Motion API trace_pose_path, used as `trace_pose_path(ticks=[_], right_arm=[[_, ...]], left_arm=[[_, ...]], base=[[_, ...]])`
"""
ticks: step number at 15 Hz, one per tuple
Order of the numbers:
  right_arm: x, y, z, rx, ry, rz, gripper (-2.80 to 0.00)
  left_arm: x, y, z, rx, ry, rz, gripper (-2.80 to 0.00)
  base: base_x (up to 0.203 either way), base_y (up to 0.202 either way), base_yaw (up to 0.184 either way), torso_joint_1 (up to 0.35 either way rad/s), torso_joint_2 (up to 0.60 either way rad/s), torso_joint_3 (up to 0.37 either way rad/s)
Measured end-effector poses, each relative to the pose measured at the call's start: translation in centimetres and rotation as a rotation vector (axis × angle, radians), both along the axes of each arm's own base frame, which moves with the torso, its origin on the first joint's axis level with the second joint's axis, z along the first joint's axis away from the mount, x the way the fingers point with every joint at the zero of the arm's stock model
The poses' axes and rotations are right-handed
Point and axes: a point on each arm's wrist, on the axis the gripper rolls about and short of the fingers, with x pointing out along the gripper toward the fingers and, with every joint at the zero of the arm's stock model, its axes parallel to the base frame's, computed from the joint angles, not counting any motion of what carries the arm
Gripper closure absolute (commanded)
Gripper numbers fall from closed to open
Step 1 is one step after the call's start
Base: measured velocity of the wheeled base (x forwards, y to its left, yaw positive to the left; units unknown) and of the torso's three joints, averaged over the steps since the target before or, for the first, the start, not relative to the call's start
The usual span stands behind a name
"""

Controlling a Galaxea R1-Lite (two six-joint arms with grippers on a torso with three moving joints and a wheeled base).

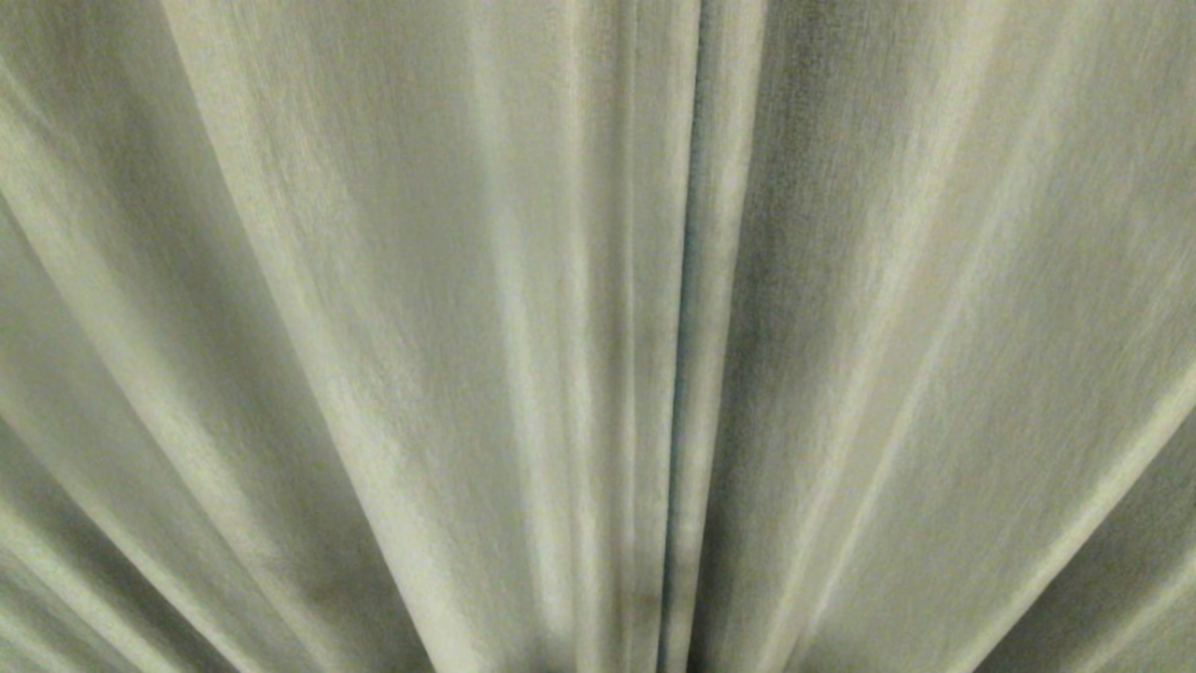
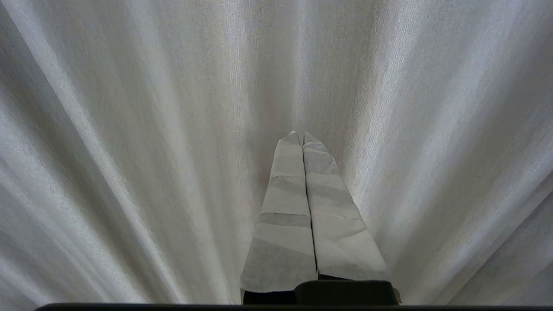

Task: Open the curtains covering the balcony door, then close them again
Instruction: Pull the outer curtains open on both sides

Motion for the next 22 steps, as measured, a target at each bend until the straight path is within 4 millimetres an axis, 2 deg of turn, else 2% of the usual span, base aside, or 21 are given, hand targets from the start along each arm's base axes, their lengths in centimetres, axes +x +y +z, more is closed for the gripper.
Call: trace_pose_path(ticks=[8, 12, 15, 18, 19, 20, 22], right_arm=[[0.0, 0.0, 0.0, -0.010, 0.001, -0.001, 0.00], [-0.1, 0.1, 0.4, -0.110, -0.015, 0.039, 0.00], [-1.0, 0.3, 2.9, -0.123, -0.085, 0.133, 0.00], [-1.3, 0.4, 5.9, -0.129, -0.126, 0.157, 0.00], [-1.2, 0.4, 7.0, -0.130, -0.137, 0.157, -2.47], [-0.8, 0.4, 8.3, -0.130, -0.149, 0.157, -2.80], [0.4, 0.4, 10.9, -0.133, -0.183, 0.156, -2.80]], left_arm=[[0.0, 0.0, 0.0, 0.000, 0.000, 0.000, 0.00], [0.0, 0.0, 0.0, 0.000, 0.000, 0.000, 0.00], [0.0, 0.0, 0.0, 0.000, 0.000, 0.000, 0.00], [0.0, 0.0, 0.0, 0.000, 0.000, -0.001, 0.00], [0.0, 0.0, 0.0, 0.000, 0.000, 0.000, 0.00], [0.0, 0.0, 0.0, -0.001, 0.000, 0.000, 0.00], [0.0, 0.0, 0.0, 0.000, 0.000, 0.000, 0.00]], base=[[0.000, 0.000, 0.000, 0.000, 0.00, 0.000], [0.000, 0.000, 0.000, 0.000, 0.00, 0.000], [0.000, 0.000, 0.000, 0.000, 0.00, 0.000], [0.000, 0.000, 0.000, 0.000, 0.00, 0.000], [0.000, 0.000, 0.000, 0.000, 0.00, 0.000], [0.000, 0.000, 0.000, 0.000, 0.00, 0.000], [0.000, 0.000, 0.000, 0.000, 0.00, 0.000]])
